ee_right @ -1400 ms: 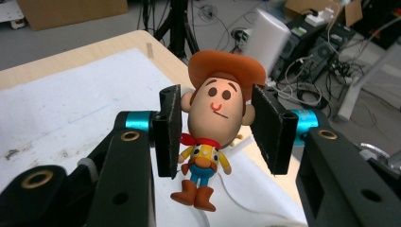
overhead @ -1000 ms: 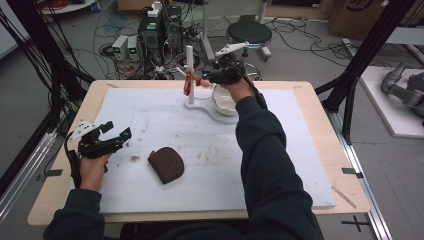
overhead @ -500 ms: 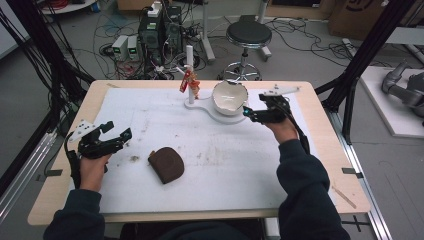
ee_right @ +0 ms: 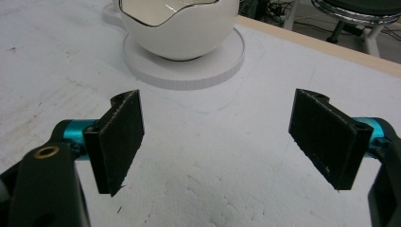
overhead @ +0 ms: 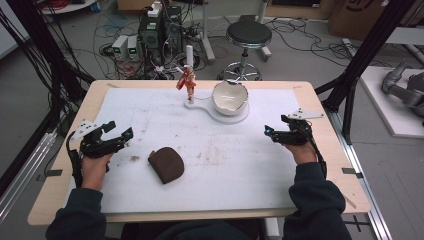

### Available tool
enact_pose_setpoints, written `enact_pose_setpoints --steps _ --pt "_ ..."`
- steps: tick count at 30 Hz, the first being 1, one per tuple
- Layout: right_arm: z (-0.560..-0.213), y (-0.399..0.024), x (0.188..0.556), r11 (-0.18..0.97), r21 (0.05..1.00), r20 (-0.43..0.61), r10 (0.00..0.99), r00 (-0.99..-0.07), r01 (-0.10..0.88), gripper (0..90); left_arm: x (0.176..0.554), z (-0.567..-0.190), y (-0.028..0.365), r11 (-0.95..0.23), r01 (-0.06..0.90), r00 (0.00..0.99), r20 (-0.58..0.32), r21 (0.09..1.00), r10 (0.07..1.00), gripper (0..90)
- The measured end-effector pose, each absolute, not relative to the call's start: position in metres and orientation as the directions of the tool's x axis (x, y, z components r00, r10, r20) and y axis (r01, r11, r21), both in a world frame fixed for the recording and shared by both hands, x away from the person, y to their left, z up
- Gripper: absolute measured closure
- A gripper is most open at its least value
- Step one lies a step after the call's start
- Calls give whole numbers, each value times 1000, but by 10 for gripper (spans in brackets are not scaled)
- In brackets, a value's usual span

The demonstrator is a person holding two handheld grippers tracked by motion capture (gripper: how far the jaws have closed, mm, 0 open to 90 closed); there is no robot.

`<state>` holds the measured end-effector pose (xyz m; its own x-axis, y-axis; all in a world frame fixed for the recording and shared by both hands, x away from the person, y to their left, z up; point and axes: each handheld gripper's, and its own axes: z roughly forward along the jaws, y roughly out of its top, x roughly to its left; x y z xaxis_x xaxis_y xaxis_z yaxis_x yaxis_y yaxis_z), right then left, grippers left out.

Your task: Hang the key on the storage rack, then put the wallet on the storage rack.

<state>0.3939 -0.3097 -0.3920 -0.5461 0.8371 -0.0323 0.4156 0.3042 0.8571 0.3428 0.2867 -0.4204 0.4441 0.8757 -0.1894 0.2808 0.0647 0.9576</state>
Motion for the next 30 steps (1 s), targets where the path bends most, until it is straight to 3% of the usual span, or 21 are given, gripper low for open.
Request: enact_pose_setpoints --steps 8,17,21,24,30 --pt "-395 -308 396 316 854 -36 828 -559 413 192 341 -419 285 57 281 448 -184 958 875 189" --pt "-396 -305 396 317 848 -34 831 -555 424 192 343 -419 275 54 302 548 -220 952 807 223" --pt "-395 -305 395 324 849 -39 826 -563 417 192 344 -420 266 40 353 627 -268 935 731 223" --pt "-395 -305 395 321 850 -35 825 -564 417 192 344 -428 248 -73 444 707 -299 893 641 223" --pt "-396 -301 396 337 847 -39 811 -584 411 193 344 -436 231 -170 506 742 -327 845 585 223"
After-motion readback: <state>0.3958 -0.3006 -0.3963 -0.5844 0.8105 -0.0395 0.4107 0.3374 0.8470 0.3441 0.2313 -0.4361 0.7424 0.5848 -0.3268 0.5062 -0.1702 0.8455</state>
